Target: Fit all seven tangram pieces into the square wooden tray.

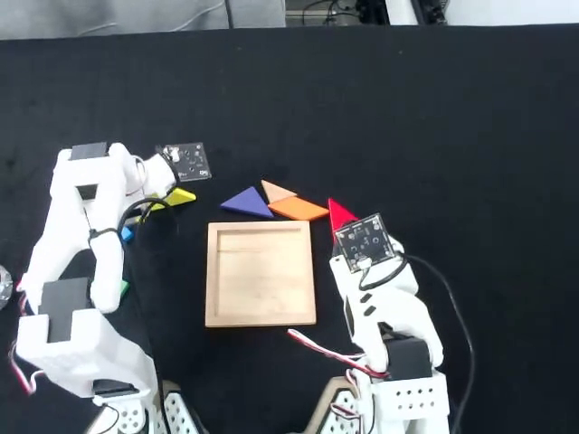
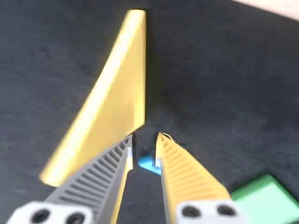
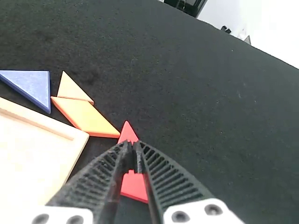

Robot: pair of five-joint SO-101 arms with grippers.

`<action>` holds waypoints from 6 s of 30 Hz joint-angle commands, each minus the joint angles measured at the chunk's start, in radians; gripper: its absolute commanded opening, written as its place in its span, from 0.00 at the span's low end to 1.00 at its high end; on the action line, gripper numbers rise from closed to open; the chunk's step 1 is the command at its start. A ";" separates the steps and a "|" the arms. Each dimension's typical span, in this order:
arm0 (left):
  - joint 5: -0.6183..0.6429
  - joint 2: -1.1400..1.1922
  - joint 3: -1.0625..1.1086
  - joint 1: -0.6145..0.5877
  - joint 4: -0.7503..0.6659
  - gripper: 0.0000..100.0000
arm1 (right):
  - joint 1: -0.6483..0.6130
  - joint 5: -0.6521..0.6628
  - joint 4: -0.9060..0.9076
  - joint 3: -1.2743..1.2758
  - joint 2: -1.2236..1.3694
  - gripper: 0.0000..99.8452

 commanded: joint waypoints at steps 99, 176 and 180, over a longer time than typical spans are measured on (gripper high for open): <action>0.534 -0.525 0.071 0.050 -0.135 0.03 | 0.018 0.008 0.005 -0.001 -0.073 0.01; 1.539 0.612 -0.858 0.068 0.476 0.43 | 0.014 0.008 0.017 -0.001 -0.074 0.01; 1.540 0.632 -0.858 0.073 0.463 0.42 | 0.014 0.008 0.017 -0.001 -0.074 0.01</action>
